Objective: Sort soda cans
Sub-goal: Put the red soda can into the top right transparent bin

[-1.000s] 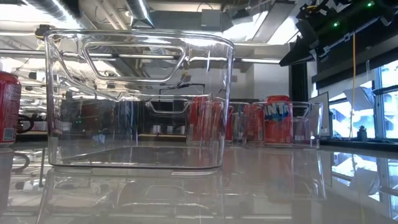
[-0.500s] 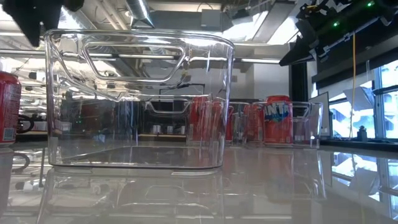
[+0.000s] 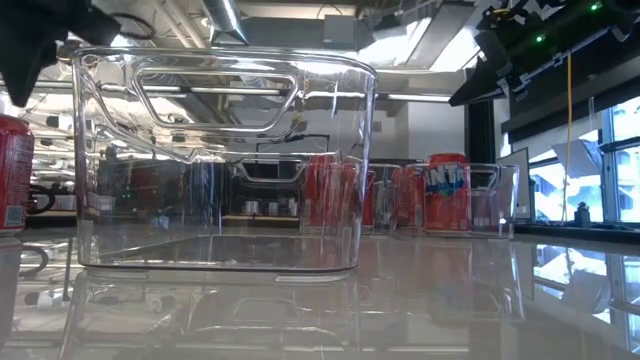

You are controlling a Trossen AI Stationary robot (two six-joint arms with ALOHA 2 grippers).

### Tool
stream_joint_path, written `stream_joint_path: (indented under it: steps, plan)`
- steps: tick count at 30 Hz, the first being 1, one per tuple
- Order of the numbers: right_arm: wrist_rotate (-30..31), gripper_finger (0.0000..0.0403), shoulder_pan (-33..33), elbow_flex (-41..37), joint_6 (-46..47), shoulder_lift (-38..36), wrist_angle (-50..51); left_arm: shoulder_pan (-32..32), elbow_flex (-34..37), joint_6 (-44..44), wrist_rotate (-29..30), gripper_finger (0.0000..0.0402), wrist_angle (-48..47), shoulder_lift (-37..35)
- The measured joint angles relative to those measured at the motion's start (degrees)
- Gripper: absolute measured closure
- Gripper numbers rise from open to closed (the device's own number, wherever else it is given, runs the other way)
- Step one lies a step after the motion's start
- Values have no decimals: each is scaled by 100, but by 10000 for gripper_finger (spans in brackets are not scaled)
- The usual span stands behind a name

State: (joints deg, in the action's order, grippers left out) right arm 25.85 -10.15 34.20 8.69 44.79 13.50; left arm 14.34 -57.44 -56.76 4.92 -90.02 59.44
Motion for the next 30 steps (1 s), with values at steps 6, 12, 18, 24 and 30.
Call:
stream_joint_path:
  steps: [6,12,18,24,30]
  plan:
    - [0,402,2,0,4,63,1,-2,353,371,-161,53,120,-7]
    - [0,402,-1,0,16,231,-20,-3,613,522,-201,53,300,-7]
    - [-1,402,0,0,37,476,-12,-2,974,592,-441,53,590,-7]
    - [-2,402,-1,0,39,622,-5,-4,1105,569,-481,58,789,-4]
    - [0,402,-1,0,39,649,-11,-4,1101,554,-483,62,791,61]
